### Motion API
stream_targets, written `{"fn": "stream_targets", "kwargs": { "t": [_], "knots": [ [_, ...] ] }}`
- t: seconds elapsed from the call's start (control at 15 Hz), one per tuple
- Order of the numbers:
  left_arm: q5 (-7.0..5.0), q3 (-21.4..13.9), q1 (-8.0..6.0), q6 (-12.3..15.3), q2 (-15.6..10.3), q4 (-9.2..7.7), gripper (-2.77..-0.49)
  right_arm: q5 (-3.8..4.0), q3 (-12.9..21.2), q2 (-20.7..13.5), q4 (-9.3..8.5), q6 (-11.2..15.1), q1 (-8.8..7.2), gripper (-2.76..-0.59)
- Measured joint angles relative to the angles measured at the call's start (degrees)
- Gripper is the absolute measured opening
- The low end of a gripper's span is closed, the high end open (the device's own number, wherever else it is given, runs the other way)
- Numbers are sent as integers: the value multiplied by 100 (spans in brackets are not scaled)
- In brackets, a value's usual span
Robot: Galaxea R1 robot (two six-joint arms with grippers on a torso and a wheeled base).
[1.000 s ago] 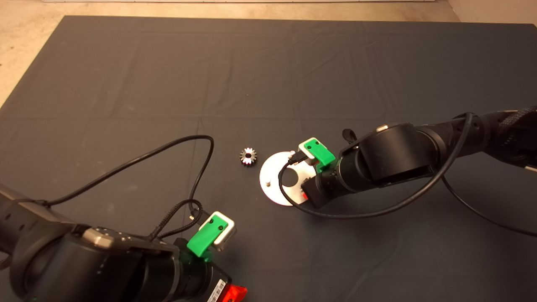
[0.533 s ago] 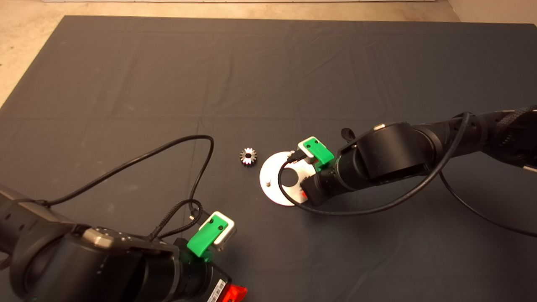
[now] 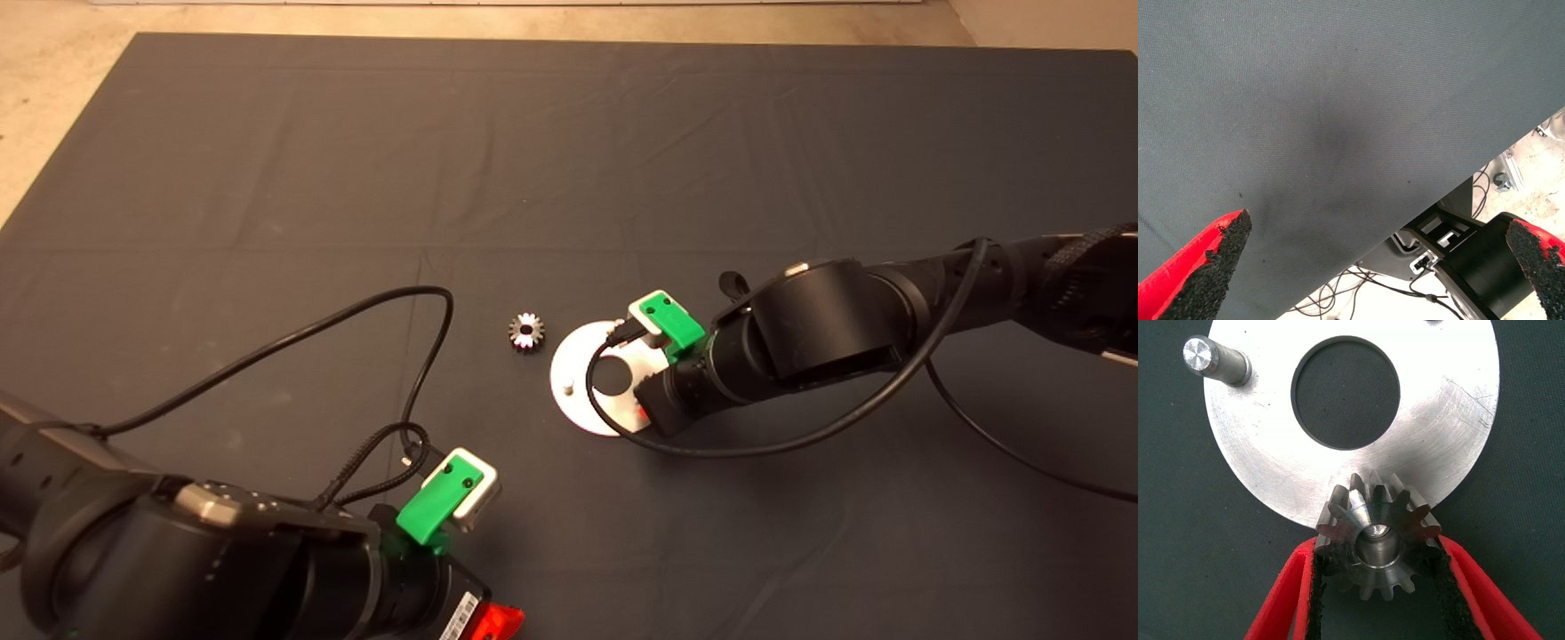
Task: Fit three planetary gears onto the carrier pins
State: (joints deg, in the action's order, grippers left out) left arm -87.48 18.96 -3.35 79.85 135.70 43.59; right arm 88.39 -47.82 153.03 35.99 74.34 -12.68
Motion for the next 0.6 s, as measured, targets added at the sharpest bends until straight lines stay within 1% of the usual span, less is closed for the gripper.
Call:
{"fn": "stream_targets", "kwargs": {
  "t": [0.6],
  "knots": [
    [2, 0, 0, 0, 1, 0, -49, 6, -5, 33, 0, -20, 0, -237]
  ]
}}
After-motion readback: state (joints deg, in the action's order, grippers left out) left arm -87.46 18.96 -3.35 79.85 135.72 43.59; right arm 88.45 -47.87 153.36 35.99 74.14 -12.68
